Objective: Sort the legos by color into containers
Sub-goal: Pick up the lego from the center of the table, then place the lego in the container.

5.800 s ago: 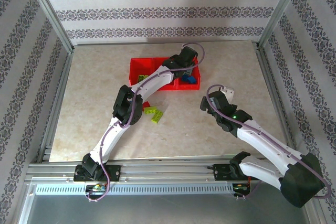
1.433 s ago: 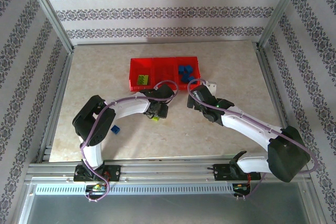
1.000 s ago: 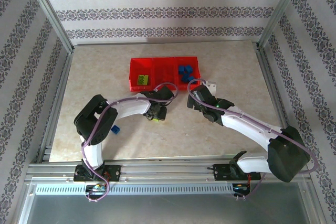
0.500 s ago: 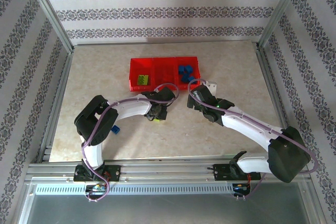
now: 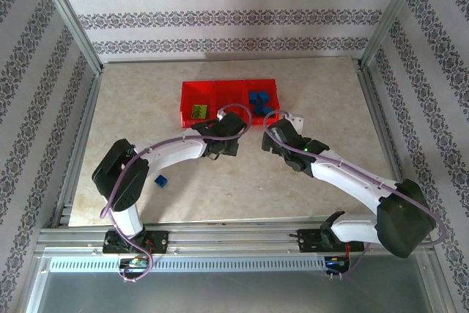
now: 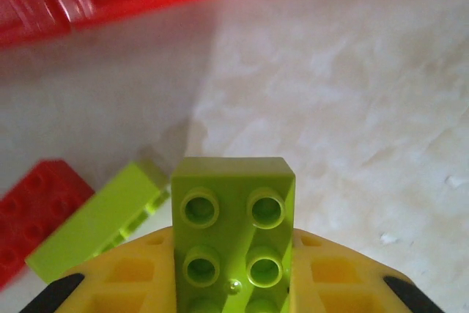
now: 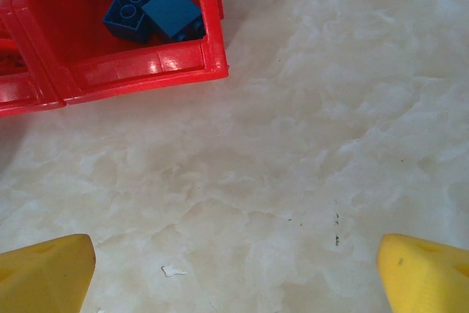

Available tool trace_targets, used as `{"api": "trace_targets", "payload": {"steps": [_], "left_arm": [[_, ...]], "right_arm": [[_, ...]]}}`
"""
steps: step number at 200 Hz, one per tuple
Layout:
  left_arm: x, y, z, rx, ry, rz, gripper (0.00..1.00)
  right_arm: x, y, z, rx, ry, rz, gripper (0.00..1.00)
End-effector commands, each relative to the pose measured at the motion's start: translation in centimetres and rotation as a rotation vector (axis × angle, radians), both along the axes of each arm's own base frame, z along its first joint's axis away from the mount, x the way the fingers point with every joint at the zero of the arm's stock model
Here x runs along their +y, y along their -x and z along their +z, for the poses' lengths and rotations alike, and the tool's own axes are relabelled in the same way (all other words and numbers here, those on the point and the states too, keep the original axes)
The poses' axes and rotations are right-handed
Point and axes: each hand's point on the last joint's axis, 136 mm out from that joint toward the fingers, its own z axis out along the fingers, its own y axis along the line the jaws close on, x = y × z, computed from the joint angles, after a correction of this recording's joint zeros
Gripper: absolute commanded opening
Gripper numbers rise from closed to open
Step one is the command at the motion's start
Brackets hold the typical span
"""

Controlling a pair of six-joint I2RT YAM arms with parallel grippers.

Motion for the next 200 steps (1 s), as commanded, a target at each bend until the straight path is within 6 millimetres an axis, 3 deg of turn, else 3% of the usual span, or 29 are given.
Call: {"api": "trace_targets", "payload": {"steps": [1,57,95,144,200], "left_arm": [[1.1,-3.0,3.0,-0.115,-0.009,0.022,0.19],[5.0,-8.0,5.4,-0.194,-0.007,0.122,0.19],[7.8,-11.9,5.8,-0.216,-0.02,0.186,0.19],[10.2,-16.1,4.2,-0.187,-0.039,0.241,0.19],[11.8,-18.6,2.2,-0.16,-0.06,0.282,0.2]], "right_arm": [[-0.1,0.1,0.5,-0.015,-0.017,-0.01,0.98],[0.6,0.3,0.7,-0.022,-0.013,0.008,0.98],[1.3,0.2,1.0,-0.024,-0.01,0.023,0.99],[2.1,0.1,1.1,-0.021,-0.013,0.039,0.98],[3.3,0.0,1.2,-0.018,-0.008,0.066,0.98]]}}
